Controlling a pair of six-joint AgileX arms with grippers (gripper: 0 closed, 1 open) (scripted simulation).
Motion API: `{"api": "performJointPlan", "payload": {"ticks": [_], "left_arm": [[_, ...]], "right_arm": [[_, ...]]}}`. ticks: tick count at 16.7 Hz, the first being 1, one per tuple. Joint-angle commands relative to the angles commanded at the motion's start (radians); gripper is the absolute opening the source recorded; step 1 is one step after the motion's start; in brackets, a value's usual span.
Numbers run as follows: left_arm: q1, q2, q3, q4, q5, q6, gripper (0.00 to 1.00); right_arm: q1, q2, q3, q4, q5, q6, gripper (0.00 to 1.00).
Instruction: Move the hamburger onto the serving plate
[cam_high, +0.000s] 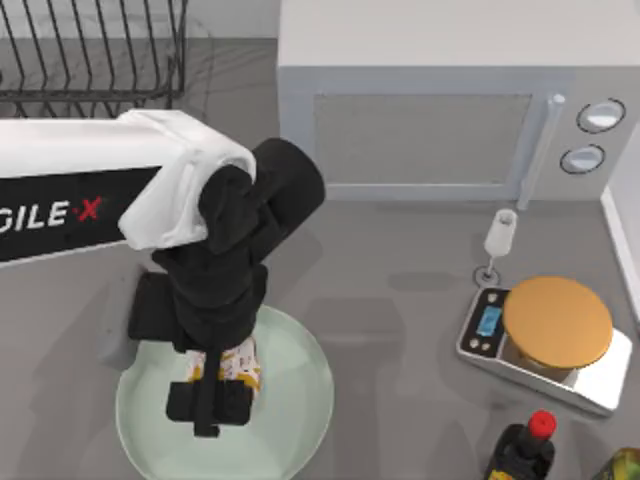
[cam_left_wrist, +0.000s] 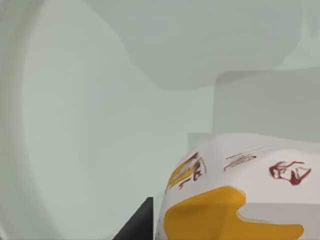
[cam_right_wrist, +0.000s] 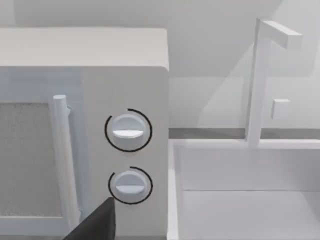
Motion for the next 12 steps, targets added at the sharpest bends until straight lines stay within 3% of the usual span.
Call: {"api": "performJointPlan", "payload": {"ticks": [5, 12], "left_arm": [[0.002, 0.013, -0.029, 0.035, 0.0, -0.001, 0.0], [0.002, 0.013, -0.029, 0.035, 0.0, -0.001, 0.53]], "right_arm": [[0.0, 0.0, 0.0, 0.0, 0.0, 0.0, 1.0], [0.0, 0.0, 0.0, 0.0, 0.0, 0.0, 1.0]]}}
